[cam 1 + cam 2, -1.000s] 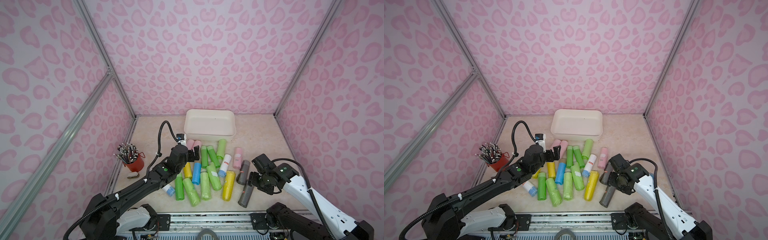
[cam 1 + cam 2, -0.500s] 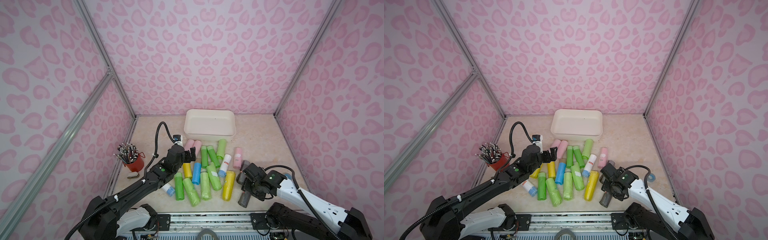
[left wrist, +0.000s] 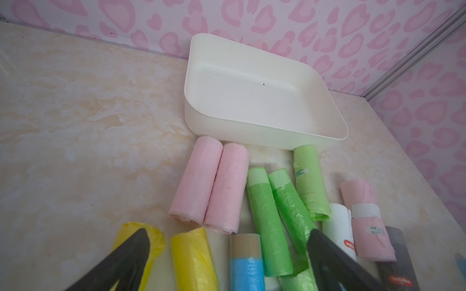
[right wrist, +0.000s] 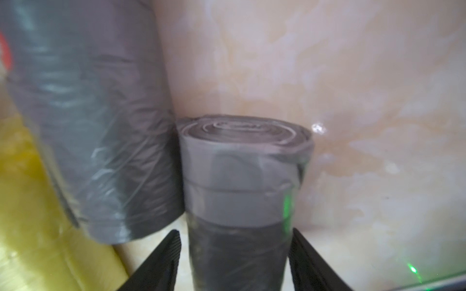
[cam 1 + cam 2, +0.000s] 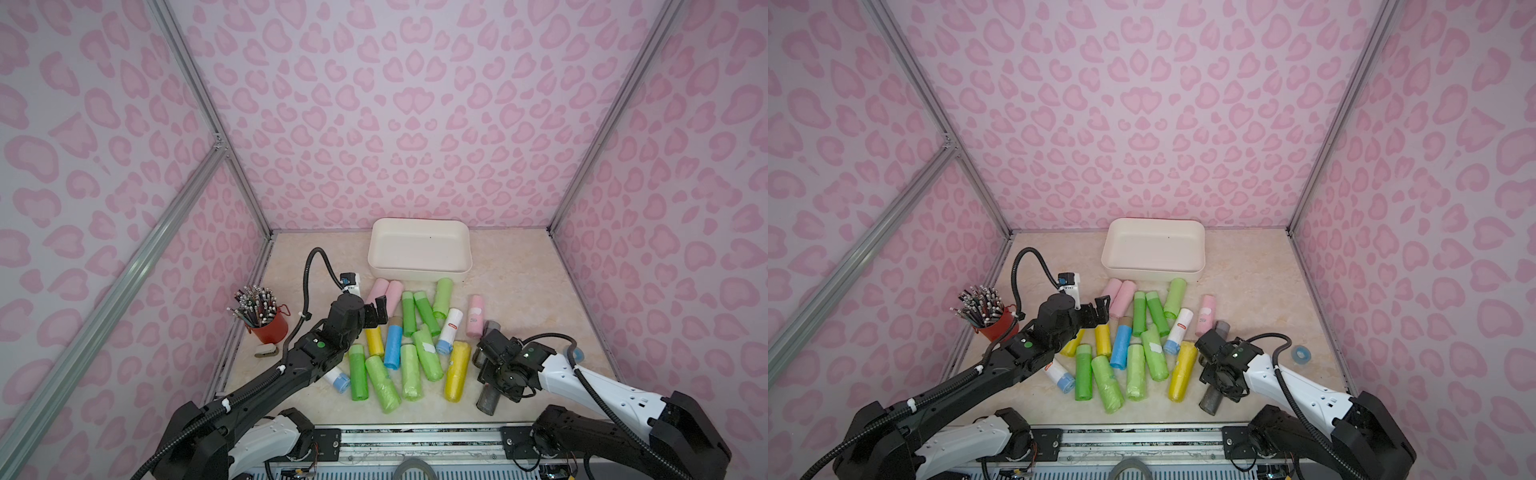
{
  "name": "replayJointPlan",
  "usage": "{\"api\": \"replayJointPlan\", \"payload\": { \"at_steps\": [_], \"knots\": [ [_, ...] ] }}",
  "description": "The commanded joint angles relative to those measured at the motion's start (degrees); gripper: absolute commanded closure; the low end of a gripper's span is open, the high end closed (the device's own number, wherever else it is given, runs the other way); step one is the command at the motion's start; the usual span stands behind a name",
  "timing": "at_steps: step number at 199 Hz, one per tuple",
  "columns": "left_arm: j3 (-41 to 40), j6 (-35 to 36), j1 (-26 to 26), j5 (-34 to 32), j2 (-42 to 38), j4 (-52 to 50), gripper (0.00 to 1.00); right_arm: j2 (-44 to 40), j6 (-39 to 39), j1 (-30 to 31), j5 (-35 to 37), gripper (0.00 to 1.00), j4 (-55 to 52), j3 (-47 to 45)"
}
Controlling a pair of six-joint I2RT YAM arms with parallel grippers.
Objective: Put the roll of trash bags into the storage box
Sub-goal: Pick up the roll of trash bags from the center of the board.
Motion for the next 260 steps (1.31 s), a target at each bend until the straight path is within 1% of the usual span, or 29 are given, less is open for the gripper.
{"api": "replayJointPlan", "payload": {
  "at_steps": [1,16,23,58,99,126,135,150,185,206,215,226,260],
  "knots": [
    [-0.14,-0.66,0.05,-0.88,-0.27,-0.07,0.00,1.24,-1.07,-1.50,-0.22,0.32,1.67,-1.00],
    [-0.13,-0.97,0.05,-1.17,-0.34,-0.33,0.00,1.20,-1.64,-2.35,-0.14,0.36,1.58,-1.21],
    [-0.27,-1.05,0.05,-1.18,-0.44,-0.33,0.00,0.73,-1.84,-2.55,0.02,0.40,1.40,-1.29],
    [-0.70,-1.17,0.05,-1.67,-1.19,-0.33,0.00,-2.47,-2.54,-2.82,2.17,0.53,-1.19,-0.71],
    [-0.73,-1.68,0.07,-2.01,-1.59,0.00,0.00,-3.06,-5.30,-2.80,3.02,0.61,-3.61,1.86],
    [-0.67,-2.13,0.06,-1.71,-1.77,0.34,0.00,-2.35,-7.26,-2.82,3.35,0.64,-4.41,4.14],
    [-0.51,-2.22,0.05,-1.53,-1.77,0.31,0.00,-2.12,-8.25,-2.82,3.54,0.66,-4.74,5.20],
    [-0.37,-2.33,0.06,-1.36,-1.77,0.20,0.00,-1.90,-10.03,-2.82,3.80,0.68,-5.59,7.32],
    [0.18,-2.46,0.05,-1.16,-2.12,0.03,0.00,-1.22,-14.64,-2.82,4.10,0.70,-7.05,13.26],
    [1.05,-2.83,0.05,-0.97,-2.36,-0.94,0.00,0.39,-17.67,-2.91,7.15,0.70,-8.01,17.65],
    [1.04,-2.96,0.05,-0.66,-2.78,-0.86,0.00,1.42,-19.03,-3.27,8.57,0.72,-7.90,20.03],
    [0.94,-3.34,0.05,-0.58,-3.46,-0.86,0.00,3.22,-21.11,-4.22,9.76,0.76,-7.54,23.37],
    [1.79,-2.88,0.08,-1.73,-5.80,-3.92,0.00,8.07,-28.94,-9.30,6.45,0.78,-5.01,32.97]
  ]
}}
